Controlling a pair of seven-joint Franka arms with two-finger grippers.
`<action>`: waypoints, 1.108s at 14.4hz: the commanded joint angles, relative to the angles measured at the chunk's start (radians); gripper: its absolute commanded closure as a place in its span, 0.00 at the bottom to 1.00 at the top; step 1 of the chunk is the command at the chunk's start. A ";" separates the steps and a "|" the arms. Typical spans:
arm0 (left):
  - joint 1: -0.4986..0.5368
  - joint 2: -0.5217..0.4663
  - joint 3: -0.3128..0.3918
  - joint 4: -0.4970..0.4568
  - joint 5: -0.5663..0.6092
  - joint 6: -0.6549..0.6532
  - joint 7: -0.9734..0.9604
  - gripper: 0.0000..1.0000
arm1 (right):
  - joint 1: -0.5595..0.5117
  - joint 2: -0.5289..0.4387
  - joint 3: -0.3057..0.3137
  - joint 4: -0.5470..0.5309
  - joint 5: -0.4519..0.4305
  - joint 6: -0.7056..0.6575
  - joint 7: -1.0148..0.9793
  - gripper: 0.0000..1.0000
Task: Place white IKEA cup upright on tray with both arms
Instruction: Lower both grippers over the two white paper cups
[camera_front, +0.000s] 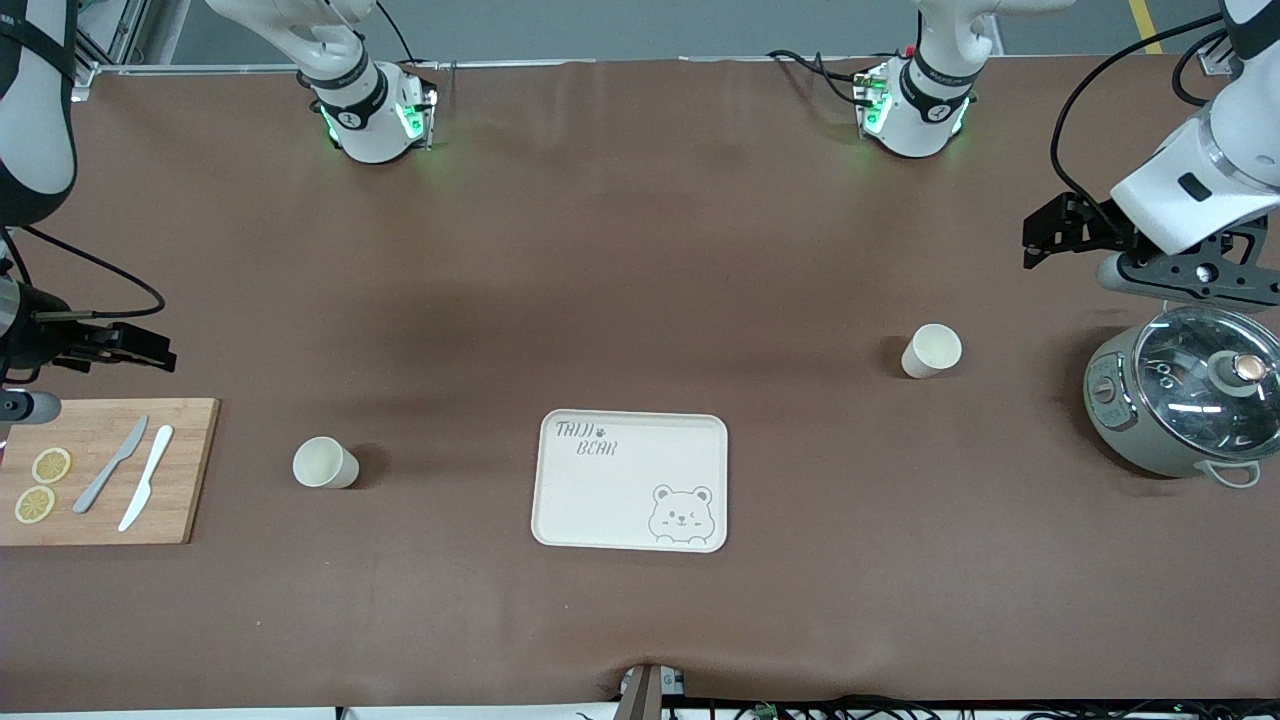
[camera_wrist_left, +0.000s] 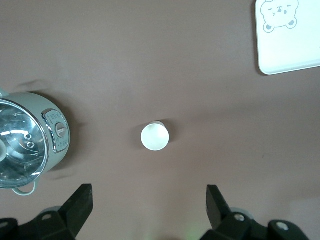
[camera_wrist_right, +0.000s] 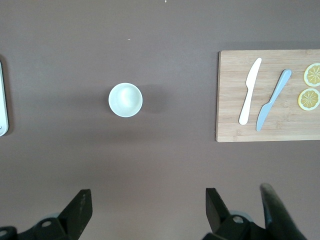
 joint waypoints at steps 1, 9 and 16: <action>0.006 -0.002 -0.004 0.005 -0.007 -0.013 -0.012 0.00 | -0.002 0.001 0.005 -0.002 -0.003 0.005 0.008 0.00; 0.014 -0.015 -0.007 -0.078 -0.009 0.036 0.005 0.00 | -0.002 0.004 0.005 -0.011 -0.003 0.005 0.007 0.00; 0.020 -0.101 -0.006 -0.462 -0.015 0.418 0.011 0.00 | -0.006 0.024 0.005 -0.054 -0.003 0.088 0.004 0.00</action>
